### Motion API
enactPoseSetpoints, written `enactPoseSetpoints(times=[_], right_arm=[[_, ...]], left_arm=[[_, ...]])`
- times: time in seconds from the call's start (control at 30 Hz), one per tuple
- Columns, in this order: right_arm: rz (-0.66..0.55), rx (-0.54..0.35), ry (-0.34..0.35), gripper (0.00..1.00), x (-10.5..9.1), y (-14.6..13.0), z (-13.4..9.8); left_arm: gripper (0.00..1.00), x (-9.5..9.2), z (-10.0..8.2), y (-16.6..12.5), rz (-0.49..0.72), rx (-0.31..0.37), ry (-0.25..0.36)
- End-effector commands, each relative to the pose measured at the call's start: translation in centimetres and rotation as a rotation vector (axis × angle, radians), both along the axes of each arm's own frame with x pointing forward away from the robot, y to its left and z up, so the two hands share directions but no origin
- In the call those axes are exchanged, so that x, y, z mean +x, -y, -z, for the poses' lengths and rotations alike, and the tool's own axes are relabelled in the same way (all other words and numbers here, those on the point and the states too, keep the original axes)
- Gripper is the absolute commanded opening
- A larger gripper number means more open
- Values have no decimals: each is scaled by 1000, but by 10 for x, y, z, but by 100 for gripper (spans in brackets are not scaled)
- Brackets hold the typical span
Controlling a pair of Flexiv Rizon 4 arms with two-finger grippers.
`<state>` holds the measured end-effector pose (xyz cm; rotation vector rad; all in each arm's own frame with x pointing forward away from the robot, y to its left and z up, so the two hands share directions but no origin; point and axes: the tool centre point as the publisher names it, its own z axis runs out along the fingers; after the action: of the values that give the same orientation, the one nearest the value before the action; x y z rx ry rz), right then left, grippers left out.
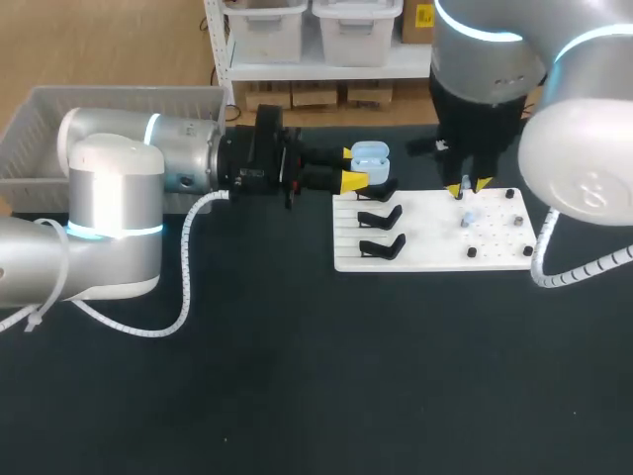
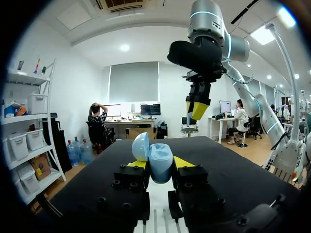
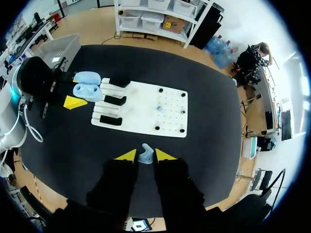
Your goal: Pick up each earbud case from the left stands, insert the matching earbuds, close the lid, and place the case in the box.
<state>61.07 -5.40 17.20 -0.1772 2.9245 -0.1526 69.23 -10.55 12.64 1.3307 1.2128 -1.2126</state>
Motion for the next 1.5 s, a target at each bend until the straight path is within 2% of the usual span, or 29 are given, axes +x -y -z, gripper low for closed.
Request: enactPoseSetpoints(times=[0.03,0.23,0.3,0.37,0.4,0.63,0.93,1.1,1.5], right_arm=[[1,1,4,0,-2,1,0],[4,2,10,0,1,-5,-2],[21,-84,54,0,5,-13,-3],[77,-59,56,0,10,-20,-6],[99,-84,66,0,13,-23,-7],[286,-100,42,0,21,-44,-20],[415,-72,-3,0,26,-66,-26],[443,-48,-11,0,26,-75,-23],[443,-48,-11,0,26,-75,-23]], left_arm=[[0,-2,1,0,-6,-2,3],[0,-2,1,0,-6,-2,3],[0,-2,1,0,-6,-2,3],[0,-2,1,0,-6,-2,3],[0,-2,1,0,-6,-2,3],[0,-2,1,0,-6,-2,3],[0,-2,1,0,-6,-2,3],[0,-2,1,0,-6,-2,3],[0,-2,1,0,-6,-2,3]])
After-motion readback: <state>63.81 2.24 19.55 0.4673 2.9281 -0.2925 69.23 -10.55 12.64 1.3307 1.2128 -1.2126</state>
